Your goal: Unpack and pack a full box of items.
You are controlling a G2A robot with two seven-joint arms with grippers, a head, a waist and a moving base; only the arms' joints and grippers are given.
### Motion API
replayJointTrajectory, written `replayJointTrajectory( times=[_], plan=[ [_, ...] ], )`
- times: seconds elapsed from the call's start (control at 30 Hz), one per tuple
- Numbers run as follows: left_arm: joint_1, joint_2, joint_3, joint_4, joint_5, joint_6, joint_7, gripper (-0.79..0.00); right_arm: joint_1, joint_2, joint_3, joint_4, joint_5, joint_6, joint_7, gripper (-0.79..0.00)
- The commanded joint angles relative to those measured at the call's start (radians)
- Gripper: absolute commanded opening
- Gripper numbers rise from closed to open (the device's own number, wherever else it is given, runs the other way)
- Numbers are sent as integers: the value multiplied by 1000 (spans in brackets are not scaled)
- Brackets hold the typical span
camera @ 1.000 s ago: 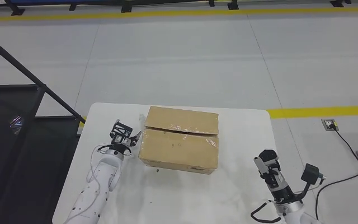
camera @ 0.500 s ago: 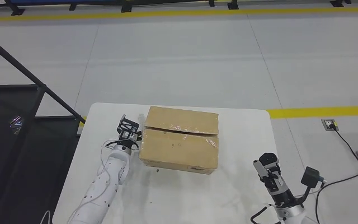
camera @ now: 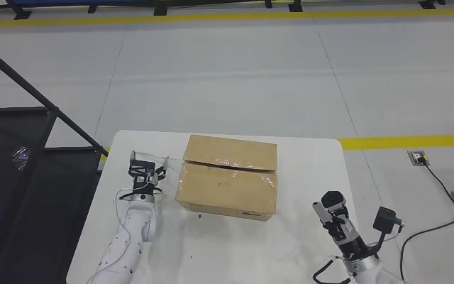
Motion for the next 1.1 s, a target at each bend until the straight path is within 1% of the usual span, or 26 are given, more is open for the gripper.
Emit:
replayJointTrajectory(
  times=[0.0, 0.13, 0.33, 0.57, 0.87, 0.97, 1.07],
  plan=[
    [34, 4, -15, -25, 7, 9, 0, 0, 8, 0, -4, 2, -1, -2, 6, 0],
    [104, 13, -53, -80, 12, 13, -17, 0, 28, 0, -11, 6, -4, -5, 20, 0],
    [166, 20, -80, -118, 19, -10, -69, 0, 56, 1, -23, 15, -5, -11, 38, 0],
    [189, 21, -79, -103, 48, -39, -115, 0, 72, 1, -33, 28, -5, -15, 46, 0],
    [177, 23, -83, -83, 94, -64, -142, 0, 75, 2, -32, 49, -2, -35, 43, 0],
    [200, 26, -95, -101, 96, -77, -124, 0, 68, 3, -30, 49, -3, -42, 39, 0],
    [263, 35, -123, -169, 89, -118, -69, 0, 67, 4, -25, 38, -12, -39, 47, 0]
  ],
)
